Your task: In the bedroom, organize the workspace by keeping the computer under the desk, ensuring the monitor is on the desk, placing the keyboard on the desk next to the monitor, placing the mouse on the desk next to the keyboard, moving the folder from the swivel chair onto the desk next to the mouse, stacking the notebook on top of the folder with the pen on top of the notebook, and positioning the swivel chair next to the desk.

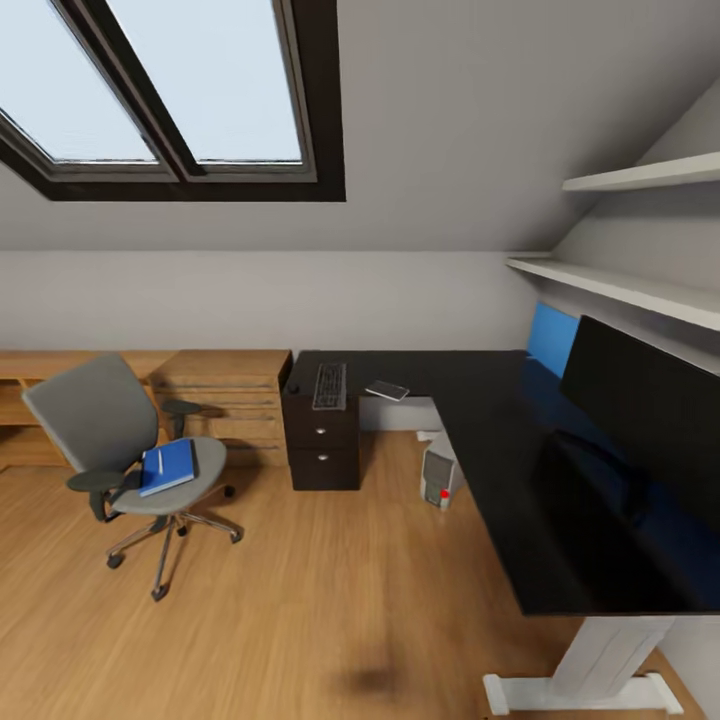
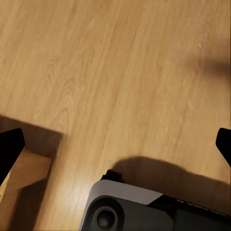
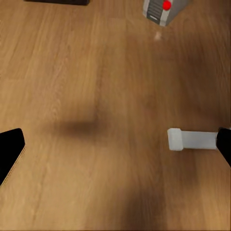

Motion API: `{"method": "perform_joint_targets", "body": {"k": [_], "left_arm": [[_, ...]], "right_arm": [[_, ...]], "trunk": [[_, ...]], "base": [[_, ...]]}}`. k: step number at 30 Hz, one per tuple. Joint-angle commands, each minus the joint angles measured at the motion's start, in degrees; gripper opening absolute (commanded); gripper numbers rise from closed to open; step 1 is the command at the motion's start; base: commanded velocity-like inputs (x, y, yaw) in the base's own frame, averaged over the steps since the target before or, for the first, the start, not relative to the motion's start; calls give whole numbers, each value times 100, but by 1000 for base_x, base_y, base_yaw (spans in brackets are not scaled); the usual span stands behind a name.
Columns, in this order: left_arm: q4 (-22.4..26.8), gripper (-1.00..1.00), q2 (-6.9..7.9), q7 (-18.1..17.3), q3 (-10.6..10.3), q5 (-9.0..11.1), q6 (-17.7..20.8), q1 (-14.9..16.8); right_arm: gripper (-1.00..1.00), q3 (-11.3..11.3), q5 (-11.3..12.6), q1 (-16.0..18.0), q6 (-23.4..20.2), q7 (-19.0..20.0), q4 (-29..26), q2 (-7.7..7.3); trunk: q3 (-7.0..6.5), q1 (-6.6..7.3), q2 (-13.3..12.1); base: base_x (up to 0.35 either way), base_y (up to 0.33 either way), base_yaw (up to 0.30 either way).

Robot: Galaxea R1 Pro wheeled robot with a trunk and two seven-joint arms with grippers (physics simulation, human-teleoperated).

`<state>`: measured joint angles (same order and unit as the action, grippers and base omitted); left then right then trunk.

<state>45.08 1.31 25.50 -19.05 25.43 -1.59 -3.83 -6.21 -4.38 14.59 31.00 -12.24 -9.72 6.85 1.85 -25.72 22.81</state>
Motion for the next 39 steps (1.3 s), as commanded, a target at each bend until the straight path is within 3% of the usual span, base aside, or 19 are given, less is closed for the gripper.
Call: {"method": "perform_joint_targets", "body": {"k": [1, 24, 39], "left_arm": [[10, 100, 9, 43, -37, 59, -17, 4], [10, 100, 1, 43, -37, 50, -34, 0], [10, 100, 9, 43, -37, 50, -30, 5]], "right_arm": [[100, -27, -46, 6, 3, -60, 5, 2], [100, -22, -46, 7, 3, -60, 5, 0], [100, -23, -46, 7, 1, -60, 5, 0]], "trunk": [[11, -7, 11], [11, -7, 11], [11, -7, 11]], "base": [[296, 158, -1], [321, 34, 0], [324, 143, 0]]}}
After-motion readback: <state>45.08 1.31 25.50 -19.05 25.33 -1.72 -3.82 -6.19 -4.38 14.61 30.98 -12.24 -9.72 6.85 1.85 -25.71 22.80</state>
